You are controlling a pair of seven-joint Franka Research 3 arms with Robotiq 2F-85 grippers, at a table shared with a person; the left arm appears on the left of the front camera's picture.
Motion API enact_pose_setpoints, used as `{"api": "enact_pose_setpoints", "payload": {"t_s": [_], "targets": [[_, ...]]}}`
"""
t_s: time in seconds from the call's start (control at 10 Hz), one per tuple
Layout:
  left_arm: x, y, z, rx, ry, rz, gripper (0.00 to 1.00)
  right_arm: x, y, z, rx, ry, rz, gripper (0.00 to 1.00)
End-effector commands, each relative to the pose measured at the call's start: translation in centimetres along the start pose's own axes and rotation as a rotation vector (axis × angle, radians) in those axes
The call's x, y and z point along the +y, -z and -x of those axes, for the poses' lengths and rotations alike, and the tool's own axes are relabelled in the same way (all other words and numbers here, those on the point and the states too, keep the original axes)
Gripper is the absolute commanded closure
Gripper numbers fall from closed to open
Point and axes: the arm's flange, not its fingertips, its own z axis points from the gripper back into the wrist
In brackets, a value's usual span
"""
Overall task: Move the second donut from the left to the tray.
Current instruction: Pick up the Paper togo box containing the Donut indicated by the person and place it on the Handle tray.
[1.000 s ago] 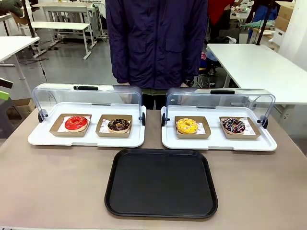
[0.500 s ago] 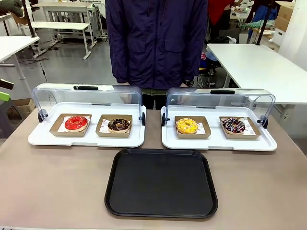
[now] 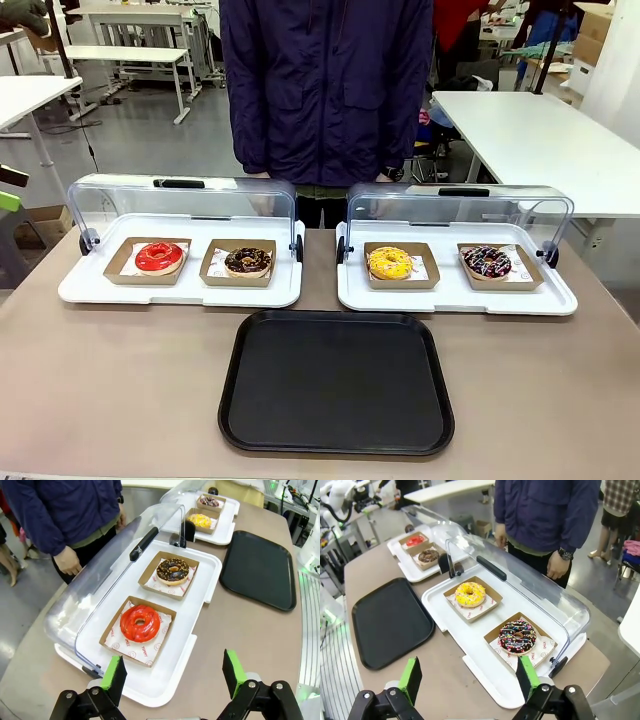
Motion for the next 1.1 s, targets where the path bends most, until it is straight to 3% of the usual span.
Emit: {"api": "enact_pose_setpoints", "payload": {"t_s": [0.0,1.0], "targets": [[-0.02,-0.03,-0.04,-0.016,0.004,0.003,0.0,-0.45,0.05,-0.11,-0.026,-0.029,-0.002,0.0],[-0.02,-0.03,-0.04,-0.016,0.004,0.003,0.0,-0.45,0.05,-0.11,-0.026,-0.029,-0.002,0.0]]}}
